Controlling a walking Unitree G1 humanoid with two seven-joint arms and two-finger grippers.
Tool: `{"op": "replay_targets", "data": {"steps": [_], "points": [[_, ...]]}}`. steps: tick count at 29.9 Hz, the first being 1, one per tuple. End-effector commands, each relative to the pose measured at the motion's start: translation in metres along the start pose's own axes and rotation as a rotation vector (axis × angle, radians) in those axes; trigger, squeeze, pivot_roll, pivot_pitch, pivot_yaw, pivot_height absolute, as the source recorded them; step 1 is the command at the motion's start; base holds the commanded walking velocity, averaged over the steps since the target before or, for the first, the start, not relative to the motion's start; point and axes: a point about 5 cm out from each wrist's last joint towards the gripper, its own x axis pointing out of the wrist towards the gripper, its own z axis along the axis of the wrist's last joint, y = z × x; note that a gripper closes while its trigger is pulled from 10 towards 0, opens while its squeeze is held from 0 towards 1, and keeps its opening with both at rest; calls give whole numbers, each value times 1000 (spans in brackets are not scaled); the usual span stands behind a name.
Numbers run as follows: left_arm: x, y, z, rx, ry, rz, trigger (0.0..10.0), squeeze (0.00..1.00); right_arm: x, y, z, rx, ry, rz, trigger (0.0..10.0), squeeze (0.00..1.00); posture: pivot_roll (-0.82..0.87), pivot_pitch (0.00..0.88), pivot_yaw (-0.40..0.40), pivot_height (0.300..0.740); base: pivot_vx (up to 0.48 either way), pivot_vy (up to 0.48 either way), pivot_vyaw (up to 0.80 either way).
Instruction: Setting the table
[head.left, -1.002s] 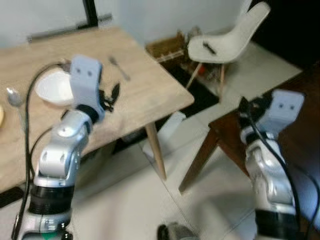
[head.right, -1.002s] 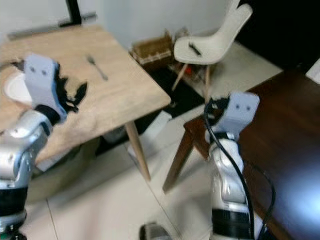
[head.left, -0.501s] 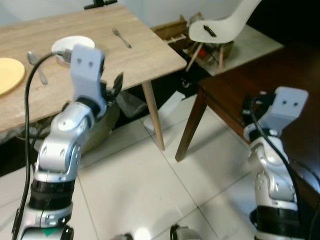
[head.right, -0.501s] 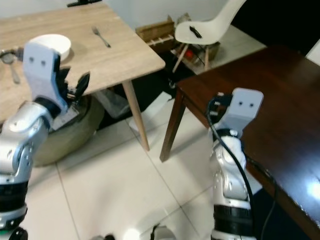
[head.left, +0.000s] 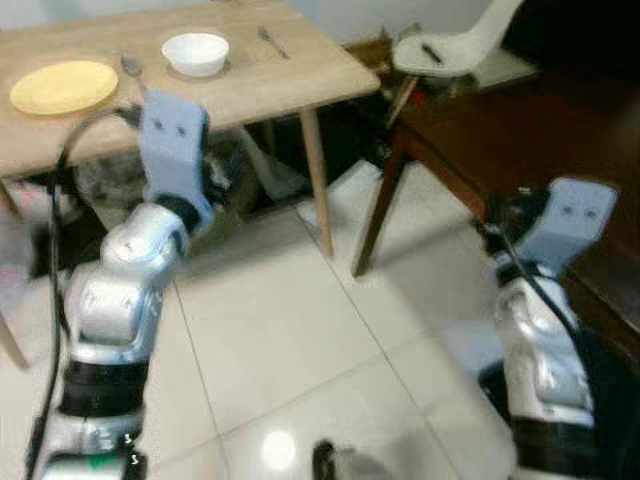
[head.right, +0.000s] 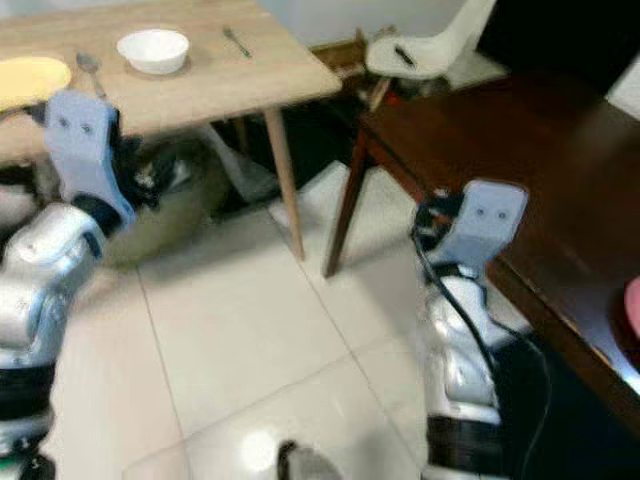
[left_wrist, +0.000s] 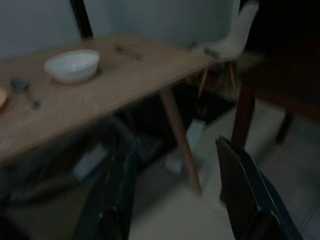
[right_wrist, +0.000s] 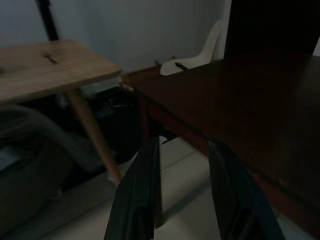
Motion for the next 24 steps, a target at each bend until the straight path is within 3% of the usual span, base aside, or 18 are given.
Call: {"op": "replay_targets", "data": {"steps": [1, 12, 24], "points": [[0, 2, 2, -8, -4, 5, 10000, 0, 0, 1, 0, -6, 2, 5, 10000, 0, -75, 43, 52, 740, 0, 0, 0], [2, 5, 1, 5, -2, 31, 10000, 0, -1, 1, 0, -6, 2, 4, 10000, 0, -75, 45, 54, 740, 0, 0, 0], [1, 3, 1, -2, -4, 9, 10000, 0, -1, -2, 0, 17, 3, -11, 10000, 0, -75, 47, 56, 740, 0, 0, -761]]}}
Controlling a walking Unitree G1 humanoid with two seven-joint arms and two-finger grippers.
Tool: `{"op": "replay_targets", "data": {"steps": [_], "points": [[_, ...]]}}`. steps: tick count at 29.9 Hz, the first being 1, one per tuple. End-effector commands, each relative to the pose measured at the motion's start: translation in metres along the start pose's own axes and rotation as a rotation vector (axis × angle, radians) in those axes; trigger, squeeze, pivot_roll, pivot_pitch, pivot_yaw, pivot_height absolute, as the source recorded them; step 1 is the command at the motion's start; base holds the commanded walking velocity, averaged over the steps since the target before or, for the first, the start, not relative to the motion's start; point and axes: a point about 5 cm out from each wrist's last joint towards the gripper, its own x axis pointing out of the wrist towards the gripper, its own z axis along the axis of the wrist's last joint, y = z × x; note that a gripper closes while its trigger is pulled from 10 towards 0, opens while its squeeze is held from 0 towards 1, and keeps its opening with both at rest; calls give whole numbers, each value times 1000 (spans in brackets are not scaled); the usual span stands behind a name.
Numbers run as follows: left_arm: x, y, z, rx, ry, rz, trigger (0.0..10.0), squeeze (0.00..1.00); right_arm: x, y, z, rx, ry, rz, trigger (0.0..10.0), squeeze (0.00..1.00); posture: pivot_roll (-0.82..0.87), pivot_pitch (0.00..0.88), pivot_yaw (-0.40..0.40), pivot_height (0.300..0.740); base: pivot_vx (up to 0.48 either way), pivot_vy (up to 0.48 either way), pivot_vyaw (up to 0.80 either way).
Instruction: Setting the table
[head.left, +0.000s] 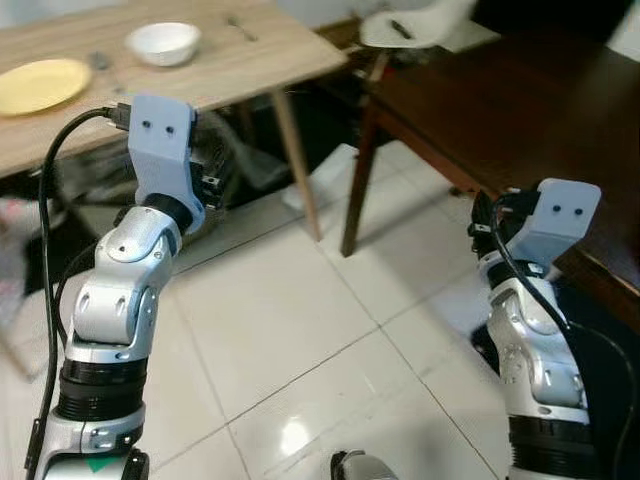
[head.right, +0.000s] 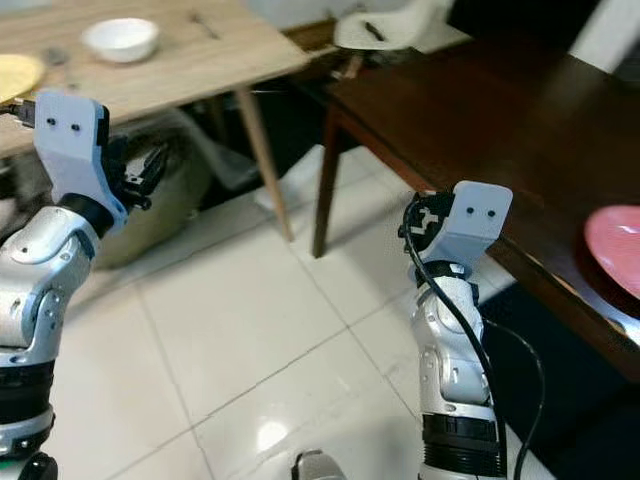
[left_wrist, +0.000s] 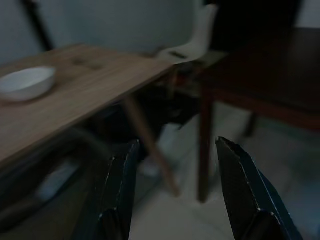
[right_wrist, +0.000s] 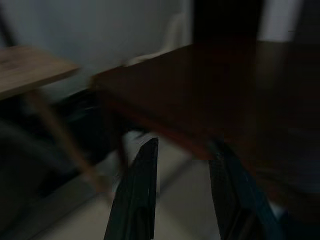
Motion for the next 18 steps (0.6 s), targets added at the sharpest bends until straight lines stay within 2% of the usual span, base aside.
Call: {"op": "replay_targets", "data": {"steps": [1, 18], "points": [[-1, 0, -4, -7, 14, -5, 10000, 0, -2, 0, -2, 6, 10, -3, 10000, 0, -75, 47, 56, 740, 0, 0, -788], [-2, -12, 0, -51, -5, -94, 10000, 0, -1, -5, 5, -1, -20, -26, 10000, 0, -79, 50, 62, 740, 0, 0, -788]]}}
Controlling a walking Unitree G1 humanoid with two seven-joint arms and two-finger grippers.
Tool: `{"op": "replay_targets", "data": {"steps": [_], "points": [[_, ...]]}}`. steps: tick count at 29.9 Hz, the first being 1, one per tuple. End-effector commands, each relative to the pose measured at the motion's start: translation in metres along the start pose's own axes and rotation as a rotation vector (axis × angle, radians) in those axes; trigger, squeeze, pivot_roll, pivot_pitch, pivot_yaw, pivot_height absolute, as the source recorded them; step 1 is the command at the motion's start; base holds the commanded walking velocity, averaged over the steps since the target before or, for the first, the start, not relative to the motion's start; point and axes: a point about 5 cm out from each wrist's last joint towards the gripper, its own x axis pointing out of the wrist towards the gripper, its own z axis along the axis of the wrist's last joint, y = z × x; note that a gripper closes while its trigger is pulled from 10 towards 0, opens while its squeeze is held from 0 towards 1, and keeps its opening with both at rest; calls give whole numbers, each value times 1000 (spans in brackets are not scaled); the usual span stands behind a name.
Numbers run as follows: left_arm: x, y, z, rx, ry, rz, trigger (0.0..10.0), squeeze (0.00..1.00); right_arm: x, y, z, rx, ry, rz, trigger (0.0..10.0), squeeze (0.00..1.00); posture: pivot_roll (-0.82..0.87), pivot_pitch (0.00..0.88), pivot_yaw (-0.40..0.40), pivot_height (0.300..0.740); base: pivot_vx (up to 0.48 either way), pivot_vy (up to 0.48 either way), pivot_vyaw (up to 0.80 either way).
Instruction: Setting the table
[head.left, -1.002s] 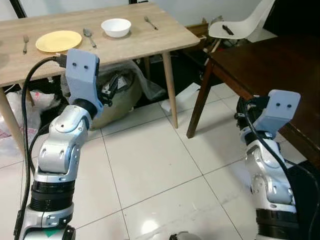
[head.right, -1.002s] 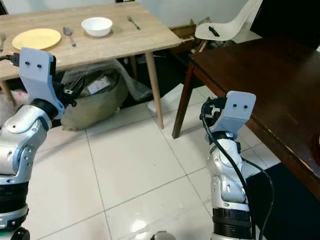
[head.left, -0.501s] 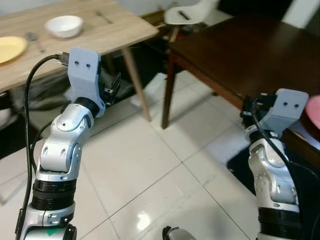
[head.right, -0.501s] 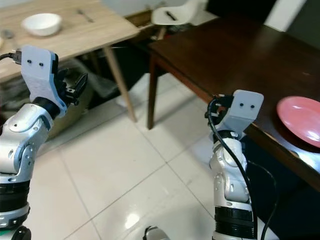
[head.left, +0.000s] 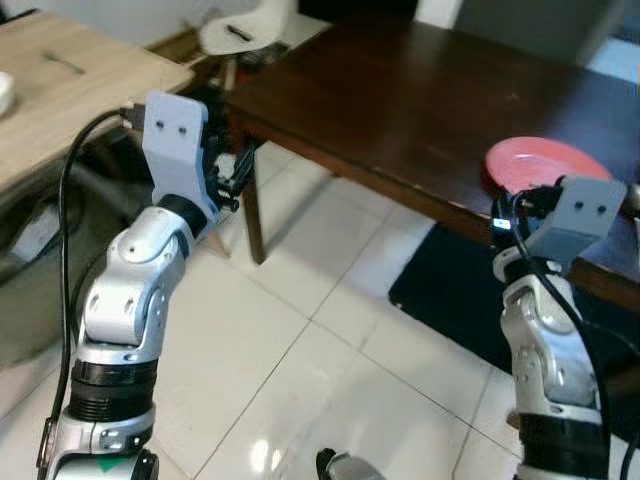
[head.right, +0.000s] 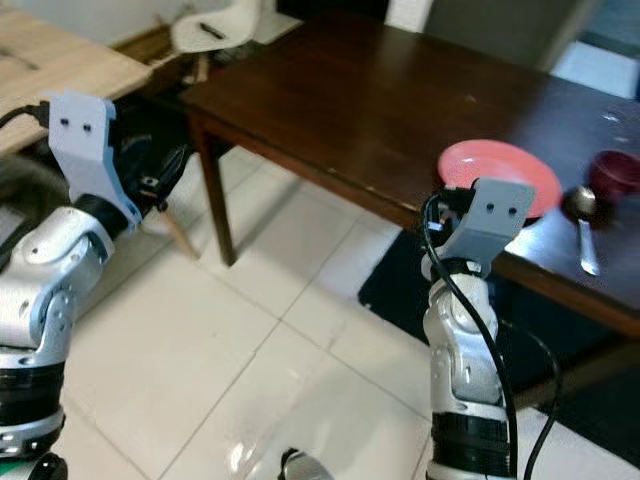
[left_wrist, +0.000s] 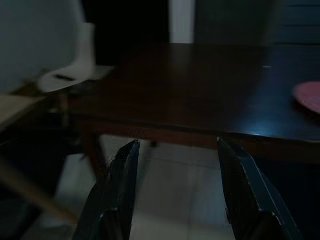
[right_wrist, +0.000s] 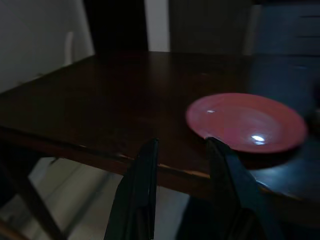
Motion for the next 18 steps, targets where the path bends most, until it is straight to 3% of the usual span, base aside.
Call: {"op": "replay_targets", "data": {"steps": [1, 18], "points": [[-2, -2, -1, -2, 11, -14, 10000, 0, -2, -2, -1, -2, 2, -7, 10000, 0, -79, 50, 62, 740, 0, 0, -788], [-2, -4, -7, -20, 27, -31, 10000, 0, -1, -4, 10, -67, -46, -3, 10000, 0, -86, 53, 65, 740, 0, 0, -788]]}}
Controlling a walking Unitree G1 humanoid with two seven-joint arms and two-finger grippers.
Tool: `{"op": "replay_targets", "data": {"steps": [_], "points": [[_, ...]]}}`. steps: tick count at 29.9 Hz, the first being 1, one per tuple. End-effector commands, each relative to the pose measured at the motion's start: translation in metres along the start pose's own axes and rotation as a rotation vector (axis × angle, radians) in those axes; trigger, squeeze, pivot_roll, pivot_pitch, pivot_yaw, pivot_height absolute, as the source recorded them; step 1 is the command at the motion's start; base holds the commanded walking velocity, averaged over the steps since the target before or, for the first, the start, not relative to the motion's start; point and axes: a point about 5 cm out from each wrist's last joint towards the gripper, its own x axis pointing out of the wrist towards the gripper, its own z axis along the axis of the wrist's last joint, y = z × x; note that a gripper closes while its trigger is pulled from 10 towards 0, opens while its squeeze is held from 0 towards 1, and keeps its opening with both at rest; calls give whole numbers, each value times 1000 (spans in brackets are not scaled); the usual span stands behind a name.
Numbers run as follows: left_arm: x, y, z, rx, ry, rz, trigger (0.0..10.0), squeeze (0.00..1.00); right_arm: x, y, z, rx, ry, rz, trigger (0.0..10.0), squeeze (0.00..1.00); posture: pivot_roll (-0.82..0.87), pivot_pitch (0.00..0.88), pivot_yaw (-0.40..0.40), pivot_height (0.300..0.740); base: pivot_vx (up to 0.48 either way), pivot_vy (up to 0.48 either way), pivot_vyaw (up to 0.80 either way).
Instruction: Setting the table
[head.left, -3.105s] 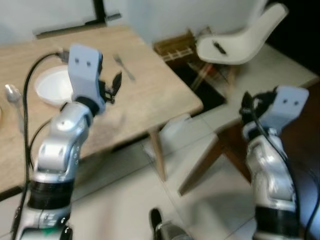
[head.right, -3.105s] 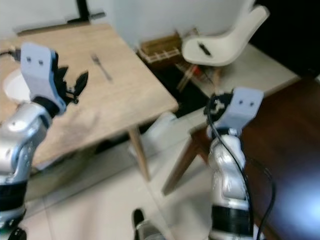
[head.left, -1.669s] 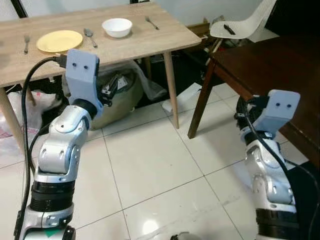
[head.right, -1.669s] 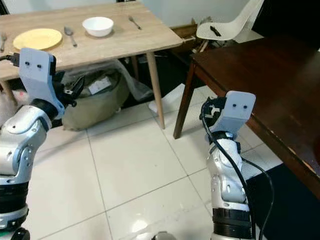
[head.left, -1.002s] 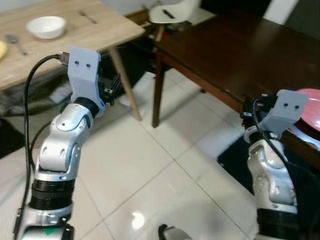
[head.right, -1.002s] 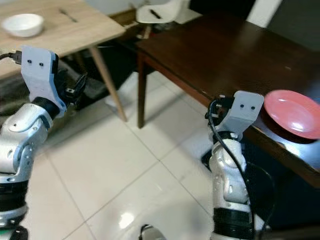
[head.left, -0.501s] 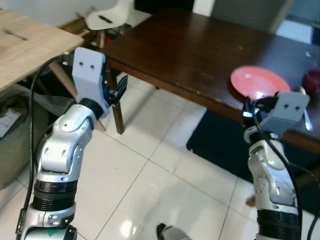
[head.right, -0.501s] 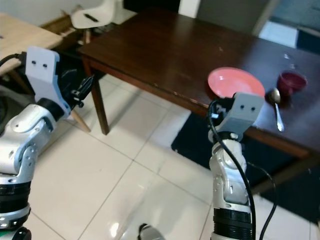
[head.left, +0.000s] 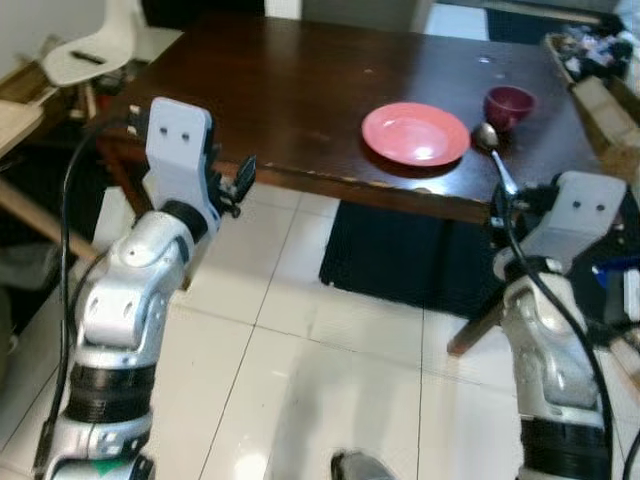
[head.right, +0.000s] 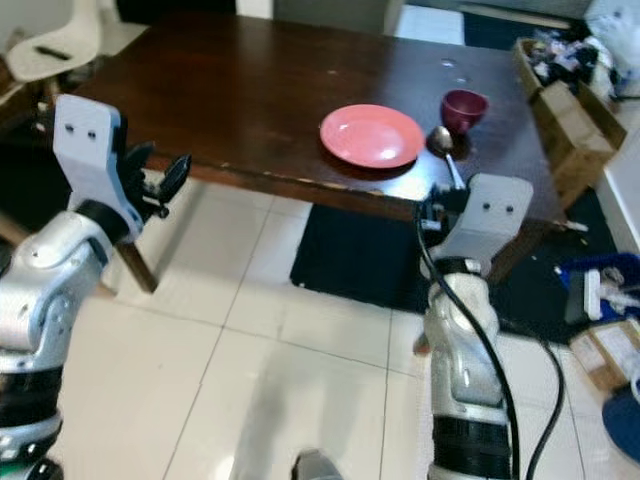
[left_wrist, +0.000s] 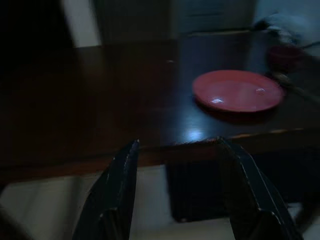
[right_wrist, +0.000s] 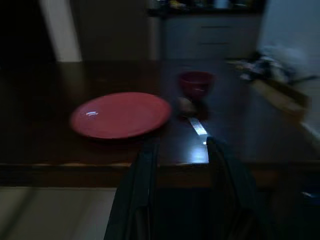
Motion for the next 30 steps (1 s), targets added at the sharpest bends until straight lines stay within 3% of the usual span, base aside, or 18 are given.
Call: {"op": "replay_targets", "data": {"steps": [1, 18, 21, 23, 26, 27, 30], "points": [[-2, 0, 0, -3, 3, -6, 10000, 0, -1, -2, 2, -7, -9, -8, 10000, 0, -86, 53, 65, 740, 0, 0, -788], [-2, -5, -4, -21, 8, -35, 10000, 0, -2, -4, 4, 0, -13, 2, 10000, 0, -92, 51, 62, 740, 0, 0, -788], [-4, -2, -14, 16, 57, -17, 10000, 0, -3, 9, -4, 76, 40, 116, 10000, 0, -95, 45, 69, 740, 0, 0, -756], [-7, 1, -22, 39, 93, 0, 10000, 0, -5, 12, -6, 57, 42, 142, 10000, 0, -94, 45, 70, 740, 0, 0, 0], [-33, 17, -62, 48, 232, 72, 10000, 0, -12, 19, -13, 56, 56, 219, 10000, 0, -90, 47, 62, 740, 0, 0, 0], [-33, 17, -62, 48, 232, 72, 10000, 0, -12, 19, -13, 56, 56, 219, 10000, 0, -90, 47, 62, 740, 0, 0, 0], [-66, 31, -92, 33, 317, 190, 10000, 0, -25, 36, -26, 80, 96, 376, 10000, 0, -82, 45, 49, 740, 0, 0, 0]]}}
